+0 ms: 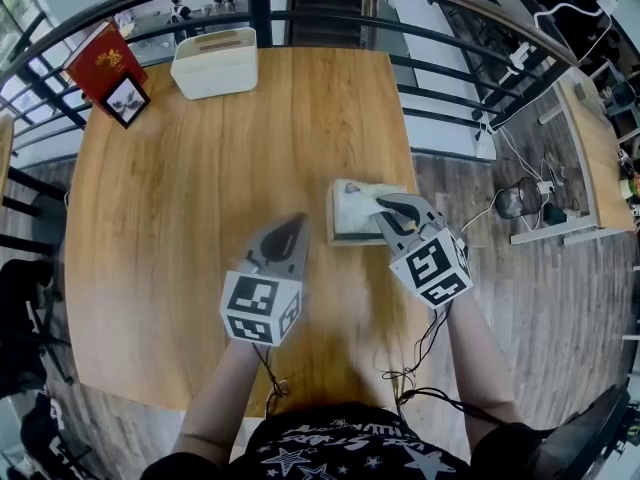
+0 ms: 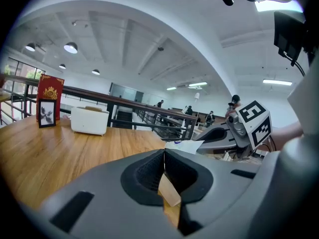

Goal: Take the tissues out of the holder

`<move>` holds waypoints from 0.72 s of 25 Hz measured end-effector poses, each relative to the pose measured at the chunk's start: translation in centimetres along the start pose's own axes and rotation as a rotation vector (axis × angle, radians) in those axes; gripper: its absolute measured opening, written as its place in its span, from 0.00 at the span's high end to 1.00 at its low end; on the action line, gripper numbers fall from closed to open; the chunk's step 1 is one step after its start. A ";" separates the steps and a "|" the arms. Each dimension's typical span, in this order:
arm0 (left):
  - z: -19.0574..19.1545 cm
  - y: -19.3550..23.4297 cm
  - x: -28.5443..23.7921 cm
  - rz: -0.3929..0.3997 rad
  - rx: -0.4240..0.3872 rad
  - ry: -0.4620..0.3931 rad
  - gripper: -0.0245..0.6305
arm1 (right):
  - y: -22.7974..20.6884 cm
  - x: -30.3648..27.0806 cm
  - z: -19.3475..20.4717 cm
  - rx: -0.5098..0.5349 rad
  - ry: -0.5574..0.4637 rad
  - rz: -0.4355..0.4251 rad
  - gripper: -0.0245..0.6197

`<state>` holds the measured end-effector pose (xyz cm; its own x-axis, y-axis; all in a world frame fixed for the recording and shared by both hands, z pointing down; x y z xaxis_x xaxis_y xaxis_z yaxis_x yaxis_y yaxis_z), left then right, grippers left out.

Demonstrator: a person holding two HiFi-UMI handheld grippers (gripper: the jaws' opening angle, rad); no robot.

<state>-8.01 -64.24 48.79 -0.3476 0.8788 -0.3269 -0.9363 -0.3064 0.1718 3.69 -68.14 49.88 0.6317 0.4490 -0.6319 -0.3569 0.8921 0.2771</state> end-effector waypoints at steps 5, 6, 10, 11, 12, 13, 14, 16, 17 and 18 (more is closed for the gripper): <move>-0.3 -0.6 1.8 -0.005 -0.001 -0.013 0.94 | 0.9 2.4 -2.0 -0.015 -0.061 0.029 0.92; -0.4 -0.8 2.2 -0.007 -0.003 -0.016 0.94 | 1.1 3.0 -2.4 -0.022 -0.077 0.033 0.92; -0.2 -2.2 4.3 -0.012 -0.007 -0.018 0.94 | 2.5 6.1 -3.7 -0.020 -0.121 0.052 0.92; -0.2 -2.7 5.0 -0.013 -0.007 -0.017 0.94 | 3.0 6.9 -3.8 -0.015 -0.126 0.054 0.92; -0.1 -3.2 5.7 -0.014 -0.009 -0.017 0.94 | 3.5 7.7 -3.9 -0.012 -0.131 0.055 0.92; -0.1 -3.7 6.3 -0.016 -0.011 -0.018 0.94 | 4.0 8.5 -4.0 -0.013 -0.137 0.054 0.92; -0.1 -4.1 7.0 -0.018 -0.013 -0.019 0.94 | 4.6 9.2 -4.0 -0.016 -0.143 0.053 0.92; 0.1 -4.9 8.3 -0.022 -0.012 -0.024 0.94 | 6.0 10.4 -3.8 -0.024 -0.151 0.049 0.92; 0.3 -5.4 9.0 -0.024 -0.013 -0.026 0.94 | 6.8 11.0 -3.6 -0.026 -0.152 0.045 0.92; 0.5 -5.9 9.8 -0.026 -0.016 -0.029 0.94 | 7.7 11.5 -3.3 -0.028 -0.153 0.041 0.92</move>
<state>-5.88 -53.67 45.07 -0.3215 0.8966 -0.3044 -0.9458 -0.2887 0.1487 5.96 -56.30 42.37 0.7127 0.4896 -0.5024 -0.4025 0.8719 0.2788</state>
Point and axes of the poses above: the fingertips, and each gripper's own axes: x backward along the fingers, y to its left, z out of its underside, the point moved 1 cm from there along x, backward along the fingers, and after that the axes turned 8 degrees about -z, right-handed, at the moved point
